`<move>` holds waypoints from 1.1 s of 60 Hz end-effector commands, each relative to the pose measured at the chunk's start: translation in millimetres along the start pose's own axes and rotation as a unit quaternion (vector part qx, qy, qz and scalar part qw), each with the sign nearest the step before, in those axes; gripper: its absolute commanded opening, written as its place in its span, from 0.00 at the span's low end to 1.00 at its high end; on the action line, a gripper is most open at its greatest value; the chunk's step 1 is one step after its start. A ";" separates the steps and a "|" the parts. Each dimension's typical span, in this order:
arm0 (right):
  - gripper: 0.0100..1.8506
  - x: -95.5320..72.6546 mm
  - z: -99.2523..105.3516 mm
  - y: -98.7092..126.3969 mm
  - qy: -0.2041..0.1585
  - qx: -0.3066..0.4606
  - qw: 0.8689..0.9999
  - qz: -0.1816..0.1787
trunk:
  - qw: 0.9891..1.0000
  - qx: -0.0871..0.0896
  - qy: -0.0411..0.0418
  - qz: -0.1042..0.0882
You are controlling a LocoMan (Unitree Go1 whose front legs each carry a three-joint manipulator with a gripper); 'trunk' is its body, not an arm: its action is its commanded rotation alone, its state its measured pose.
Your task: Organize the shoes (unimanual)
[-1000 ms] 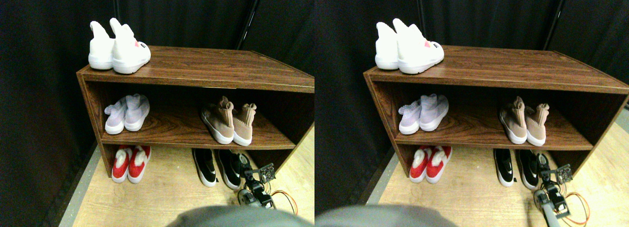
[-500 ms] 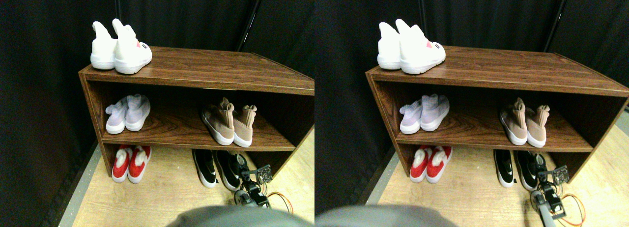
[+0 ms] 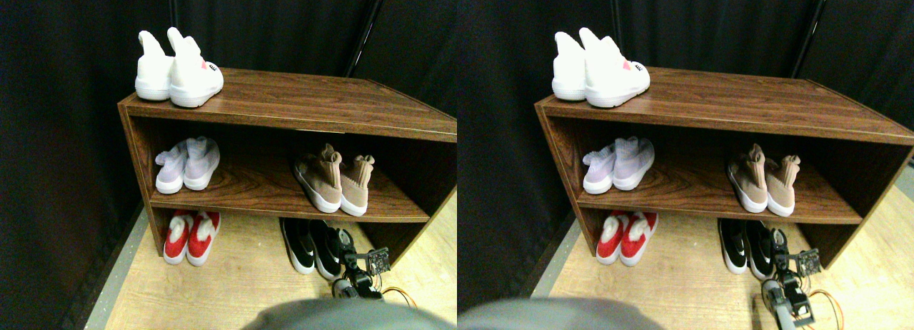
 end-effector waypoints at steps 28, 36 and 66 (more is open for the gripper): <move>0.03 0.5 -9.4 0.8 -0.006 0.022 1.000 0.000 | 1.000 -0.006 0.003 0.013; 0.03 -0.8 -7.8 1.6 -0.007 0.019 1.000 0.000 | 1.000 -0.006 0.001 0.011; 0.03 -31.6 34.8 28.8 -0.004 -0.063 0.994 0.089 | 1.000 0.007 -0.004 -0.013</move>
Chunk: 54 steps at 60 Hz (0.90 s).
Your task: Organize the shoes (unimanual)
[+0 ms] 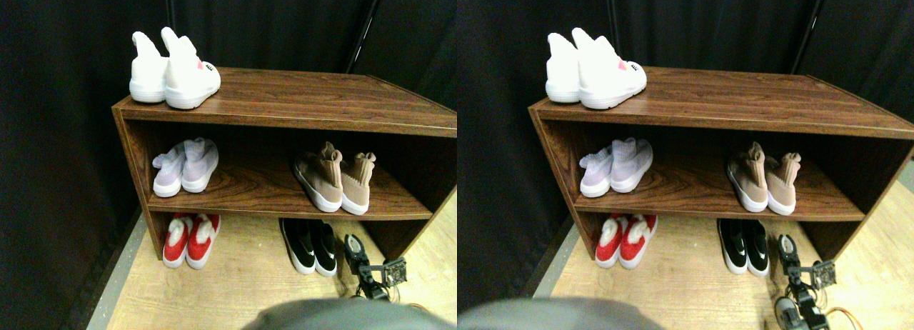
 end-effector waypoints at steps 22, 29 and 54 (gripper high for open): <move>0.03 -55.2 46.1 28.6 0.042 0.002 0.993 0.109 | 1.000 0.000 -0.010 -0.017; 0.03 -77.7 52.8 33.7 0.068 0.005 0.990 0.125 | 1.000 0.001 -0.013 -0.021; 0.03 -145.5 63.7 66.9 0.106 -0.011 0.970 0.219 | 0.999 -0.002 -0.034 -0.027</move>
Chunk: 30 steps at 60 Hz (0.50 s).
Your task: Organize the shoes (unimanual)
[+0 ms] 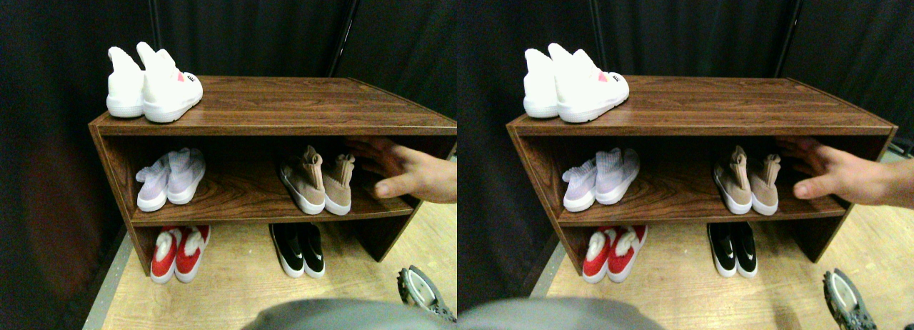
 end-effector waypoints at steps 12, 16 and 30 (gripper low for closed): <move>0.03 -9.4 -7.7 34.2 0.007 -0.007 0.998 0.064 | 1.000 -0.004 -0.022 0.000; 0.03 -8.3 -10.4 37.7 0.011 -0.007 0.998 0.068 | 1.000 -0.006 -0.025 0.002; 0.03 -3.6 -23.7 43.5 0.020 -0.014 0.998 0.063 | 0.999 -0.009 -0.029 0.008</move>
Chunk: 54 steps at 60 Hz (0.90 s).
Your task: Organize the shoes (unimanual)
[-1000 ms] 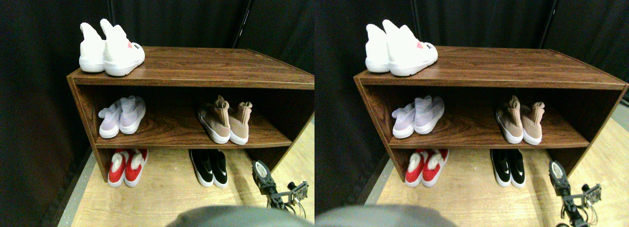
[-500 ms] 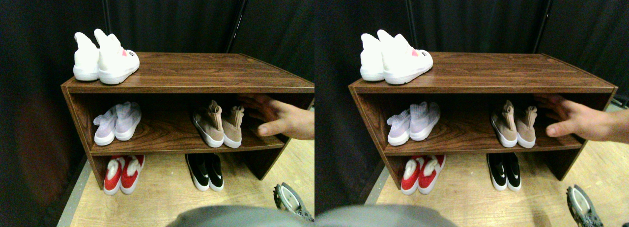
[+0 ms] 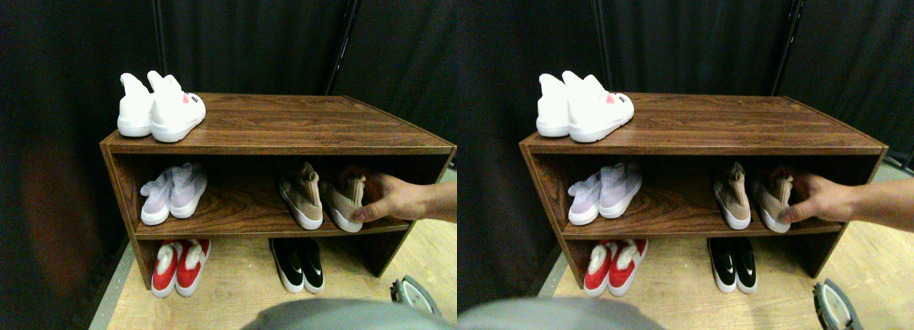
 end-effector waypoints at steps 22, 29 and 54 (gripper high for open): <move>0.03 7.9 -6.0 10.3 -0.009 0.001 1.000 0.028 | 1.000 -0.008 -0.006 0.002; 0.03 9.9 -4.7 9.6 -0.015 0.006 1.000 0.022 | 1.000 -0.008 -0.003 0.001; 0.03 12.4 -0.9 7.0 -0.015 0.008 1.000 0.018 | 1.000 -0.008 0.002 0.000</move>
